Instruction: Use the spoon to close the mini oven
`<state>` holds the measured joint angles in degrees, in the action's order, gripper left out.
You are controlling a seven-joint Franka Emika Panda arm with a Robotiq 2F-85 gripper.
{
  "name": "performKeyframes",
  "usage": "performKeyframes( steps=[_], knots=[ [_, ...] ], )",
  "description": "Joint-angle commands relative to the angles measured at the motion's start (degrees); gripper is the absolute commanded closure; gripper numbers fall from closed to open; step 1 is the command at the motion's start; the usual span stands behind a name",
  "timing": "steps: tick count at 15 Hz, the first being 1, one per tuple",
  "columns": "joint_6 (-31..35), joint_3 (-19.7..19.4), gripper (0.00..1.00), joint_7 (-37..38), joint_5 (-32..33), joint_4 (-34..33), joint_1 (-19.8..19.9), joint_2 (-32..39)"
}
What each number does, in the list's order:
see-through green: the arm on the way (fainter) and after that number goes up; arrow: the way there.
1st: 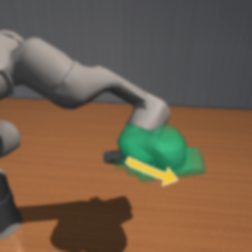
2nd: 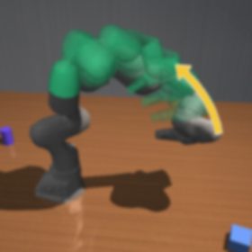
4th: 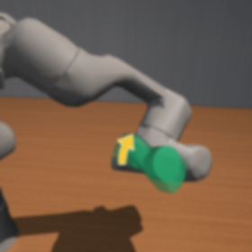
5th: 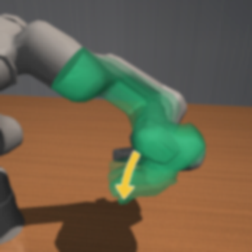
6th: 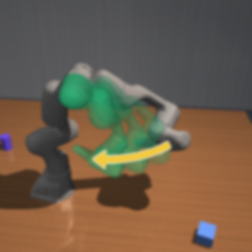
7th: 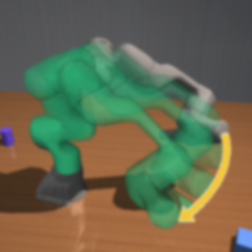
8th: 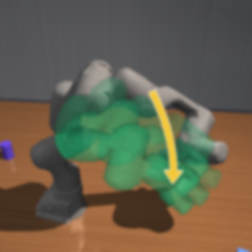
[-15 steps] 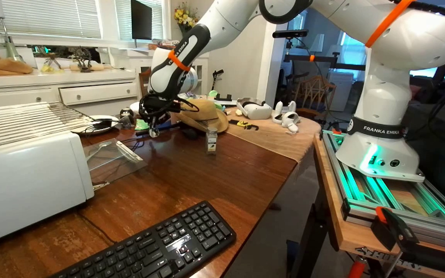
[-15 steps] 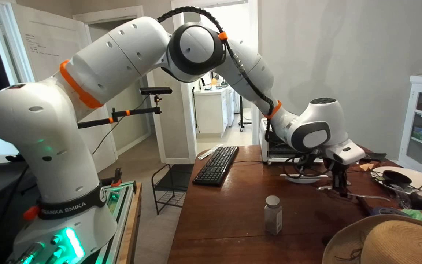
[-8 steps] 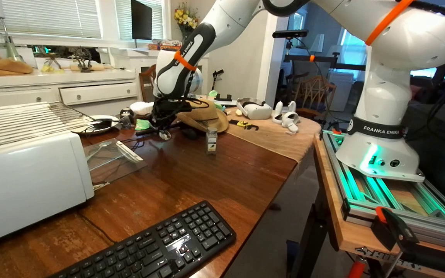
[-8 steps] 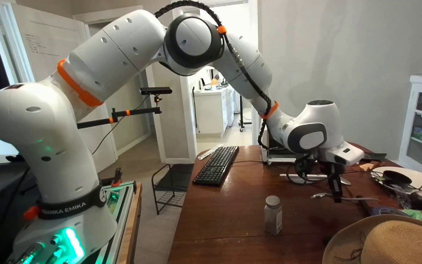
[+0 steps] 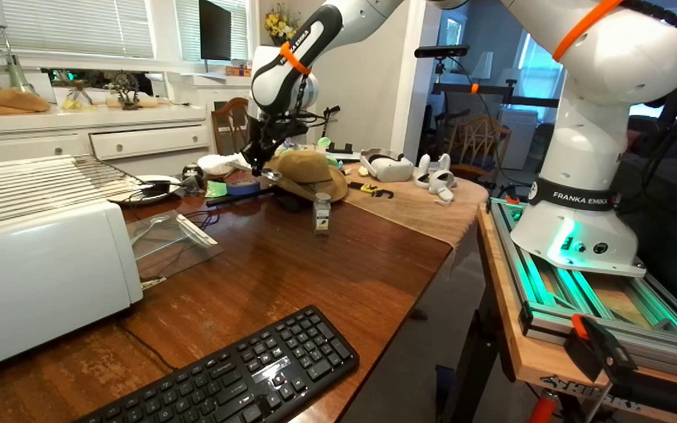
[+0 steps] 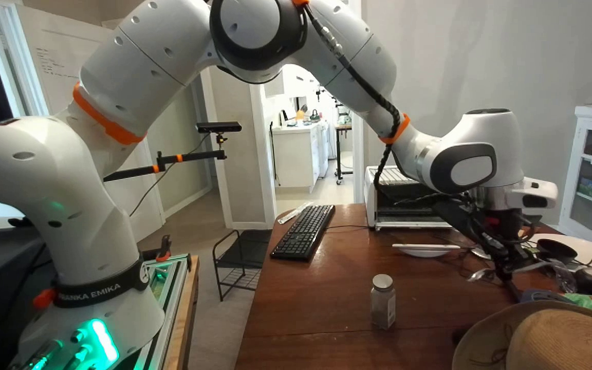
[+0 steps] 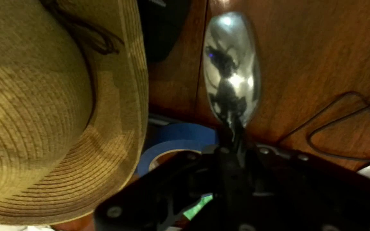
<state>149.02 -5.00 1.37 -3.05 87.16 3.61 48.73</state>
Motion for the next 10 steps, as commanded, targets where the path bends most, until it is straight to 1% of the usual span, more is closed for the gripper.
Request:
performKeyframes(
  steps=[1,4,5,6,7,9,10],
  knots=[
    [-6.0,3.7,0.98,-7.6,2.2,-0.4,1.3,-0.4],
    [-10.9,5.4,0.98,-13.0,3.4,0.9,1.2,-1.2],
    [-13.5,5.2,0.98,-13.8,4.5,0.7,0.6,-1.2],
    [-9.9,5.0,0.98,-11.1,3.0,-0.3,0.8,0.0],
    [-10.3,5.2,0.91,-11.3,3.0,-0.3,0.7,0.0],
    [-10.3,5.1,0.91,-11.3,3.0,-0.3,0.7,0.0],
    [-10.3,5.1,0.98,-11.3,3.0,-0.4,0.8,0.0]
  ],
)
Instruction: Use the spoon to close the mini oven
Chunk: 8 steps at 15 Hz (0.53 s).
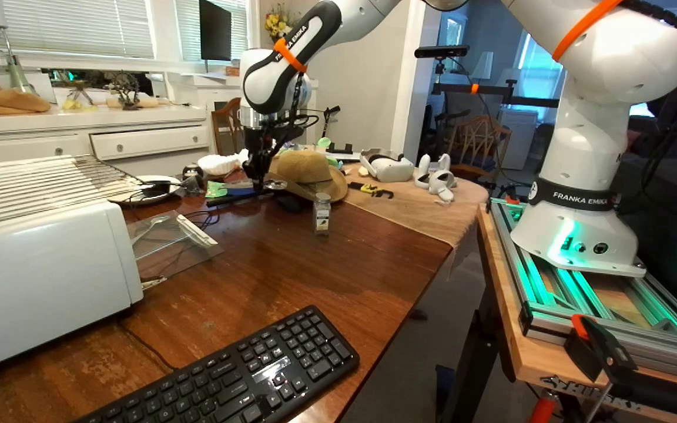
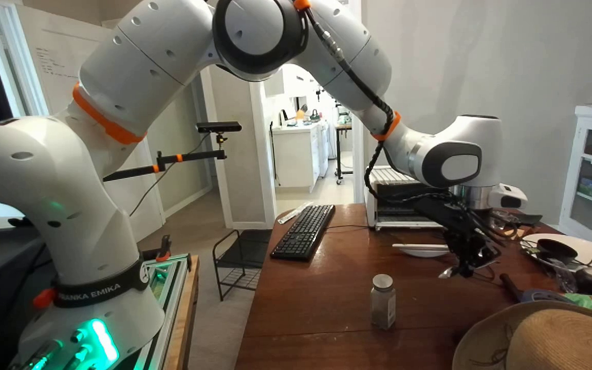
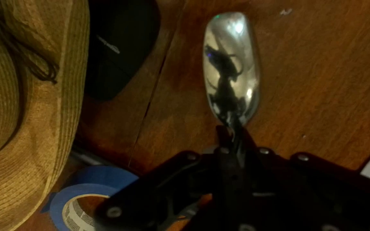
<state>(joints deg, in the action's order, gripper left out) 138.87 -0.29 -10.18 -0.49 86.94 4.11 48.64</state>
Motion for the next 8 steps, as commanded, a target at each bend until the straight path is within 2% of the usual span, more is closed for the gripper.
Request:
performKeyframes(
  steps=[1,5,8],
  knots=[
    [-3.0,3.1,0.98,-5.4,0.0,-0.5,2.1,0.2],
    [-6.3,7.2,0.98,-16.9,-0.3,2.3,4.7,-1.1],
    [-11.3,9.5,0.98,-24.4,-0.3,2.8,6.5,-1.2]
  ],
)
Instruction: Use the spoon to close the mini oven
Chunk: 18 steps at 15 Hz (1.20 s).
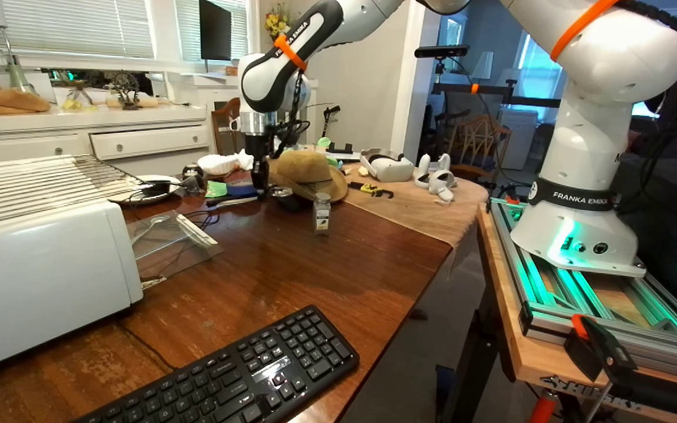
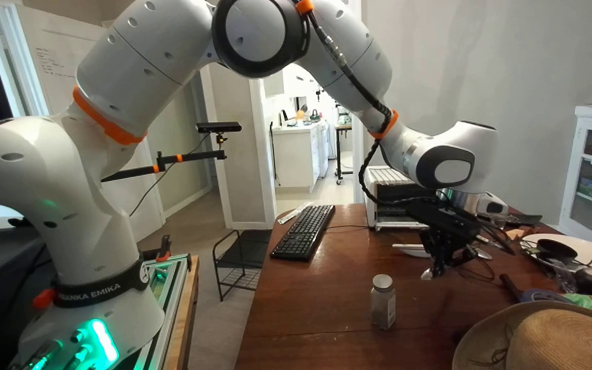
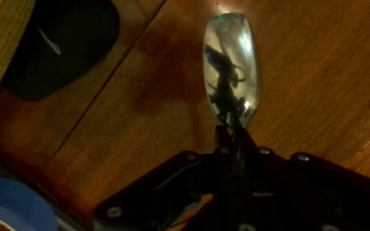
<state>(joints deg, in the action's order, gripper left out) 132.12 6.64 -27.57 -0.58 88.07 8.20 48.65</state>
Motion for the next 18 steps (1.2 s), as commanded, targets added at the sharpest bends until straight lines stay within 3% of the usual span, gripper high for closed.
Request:
performKeyframes(
  steps=[1,8,10,18],
  knots=[
    [-6.8,3.1,0.98,-9.4,-0.1,1.7,2.9,-1.2],
    [-24.5,1.2,0.98,-23.4,2.5,-2.7,1.6,0.8],
    [-24.4,0.9,0.98,-24.9,3.1,-4.5,0.3,1.9],
    [-12.2,-0.5,0.98,-15.4,2.2,-11.9,-4.4,8.7]
  ],
)
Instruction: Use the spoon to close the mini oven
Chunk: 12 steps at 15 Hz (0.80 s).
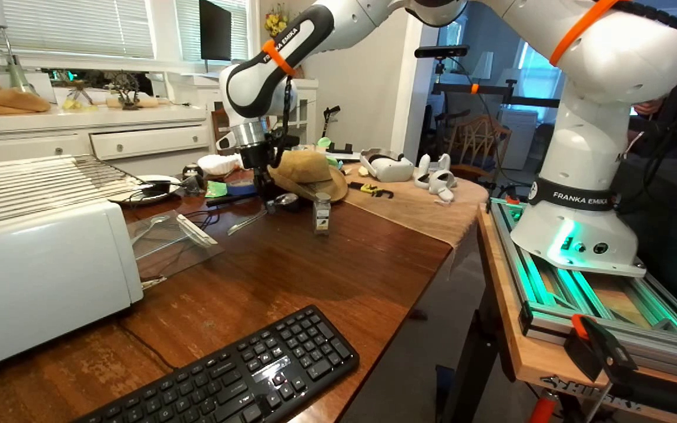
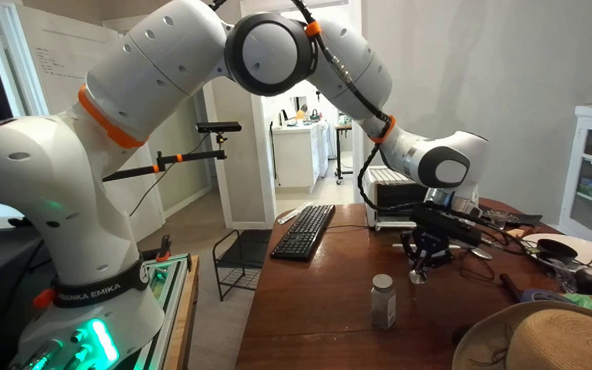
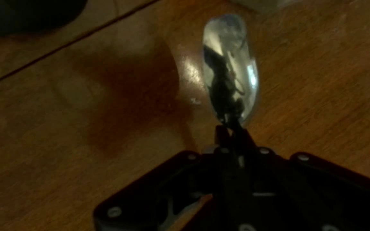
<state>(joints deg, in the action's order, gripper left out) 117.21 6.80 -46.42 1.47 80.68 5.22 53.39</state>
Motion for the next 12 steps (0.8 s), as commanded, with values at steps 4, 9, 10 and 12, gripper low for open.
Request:
performKeyframes(
  steps=[4,9,10,12],
  knots=[
    [5.3,-0.1,0.98,7.5,0.0,-8.6,-2.3,7.6],
    [6.1,1.6,0.98,10.3,-1.4,-13.5,-2.3,11.1],
    [6.2,1.8,0.98,10.8,-1.4,-14.4,-2.5,11.7],
    [5.0,1.7,0.98,11.8,-0.8,-15.7,-2.9,12.3]
  ],
)
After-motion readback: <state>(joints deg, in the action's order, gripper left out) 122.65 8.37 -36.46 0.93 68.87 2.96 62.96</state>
